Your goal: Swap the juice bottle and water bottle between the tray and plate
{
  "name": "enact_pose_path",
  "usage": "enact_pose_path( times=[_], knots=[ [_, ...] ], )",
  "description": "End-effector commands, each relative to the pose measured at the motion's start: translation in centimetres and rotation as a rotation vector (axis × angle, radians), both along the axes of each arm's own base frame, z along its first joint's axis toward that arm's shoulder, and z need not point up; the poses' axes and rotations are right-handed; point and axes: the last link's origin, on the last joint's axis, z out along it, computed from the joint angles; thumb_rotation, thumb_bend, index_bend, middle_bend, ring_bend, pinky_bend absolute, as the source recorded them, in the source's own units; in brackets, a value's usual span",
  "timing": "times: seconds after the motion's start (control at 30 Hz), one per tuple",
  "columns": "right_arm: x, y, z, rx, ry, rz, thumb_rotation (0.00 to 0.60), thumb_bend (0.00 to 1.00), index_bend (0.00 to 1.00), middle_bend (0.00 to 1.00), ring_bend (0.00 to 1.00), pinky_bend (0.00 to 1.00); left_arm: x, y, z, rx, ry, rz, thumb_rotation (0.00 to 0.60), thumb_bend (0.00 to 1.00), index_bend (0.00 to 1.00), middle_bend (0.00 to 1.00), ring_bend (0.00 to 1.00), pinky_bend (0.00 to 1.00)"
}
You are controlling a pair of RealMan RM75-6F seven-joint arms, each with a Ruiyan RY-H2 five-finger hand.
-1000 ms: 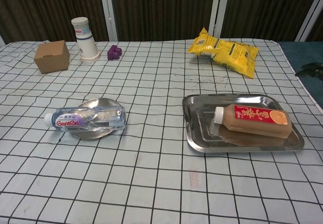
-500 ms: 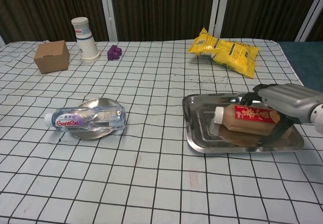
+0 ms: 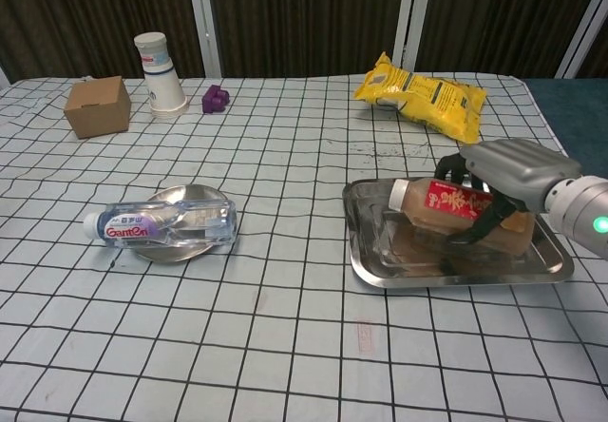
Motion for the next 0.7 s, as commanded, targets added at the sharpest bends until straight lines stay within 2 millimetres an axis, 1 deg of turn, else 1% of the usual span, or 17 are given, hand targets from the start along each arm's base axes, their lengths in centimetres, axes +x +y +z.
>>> enact_pose_path(
  times=[0.03,0.17,0.27,0.3,0.4,0.47,0.6,0.63,0.7],
  knots=[
    [1.6,-1.0,0.6,-0.030,-0.028,0.031,0.600,0.39,0.93,0.80,0.65,0.76,0.0,0.1,0.0,0.001,0.001,0.004,0.600,0.38,0.00,0.00,0.00,0.08],
    [5.3,-3.2,0.6,-0.052,-0.063,0.062,0.600,0.39,0.95,0.82,0.66,0.77,-0.1,0.4,0.0,0.006,0.001,0.012,0.600,0.38,0.00,0.00,0.00,0.08],
    [9.4,-5.7,-0.2,-0.068,-0.087,0.090,0.600,0.39,0.95,0.82,0.66,0.77,-0.2,0.7,0.0,0.008,0.003,0.017,0.600,0.38,0.00,0.00,0.00,0.08],
    [11.2,-6.6,-0.8,-0.075,-0.086,0.103,0.600,0.39,0.94,0.82,0.66,0.77,-0.3,0.8,0.0,0.008,0.004,0.020,0.600,0.38,0.00,0.00,0.00,0.08],
    [15.3,-8.6,-2.4,-0.094,-0.063,0.136,0.600,0.39,0.91,0.82,0.65,0.76,-0.4,1.1,0.0,0.010,0.005,0.030,0.600,0.38,0.00,0.00,0.00,0.08],
    [17.4,-9.5,-3.8,-0.105,-0.045,0.150,0.600,0.39,0.90,0.82,0.64,0.74,-0.7,1.3,0.0,0.011,0.008,0.041,0.600,0.38,0.00,0.00,0.00,0.08],
    [20.2,-10.6,-6.4,-0.103,-0.052,0.160,0.600,0.39,0.87,0.82,0.61,0.69,-1.0,1.5,0.1,0.014,0.012,0.060,0.600,0.38,0.00,0.00,0.00,0.08],
    [20.5,-10.7,-7.0,-0.095,-0.054,0.153,0.600,0.39,0.85,0.81,0.60,0.66,-1.1,1.6,0.2,0.017,0.011,0.062,0.600,0.38,0.00,0.00,0.00,0.08],
    [20.6,-10.8,-8.6,-0.055,-0.057,0.124,0.600,0.39,0.76,0.76,0.54,0.58,-1.2,1.6,0.4,0.025,0.005,0.066,0.600,0.38,0.00,0.00,0.00,0.08]
  ],
)
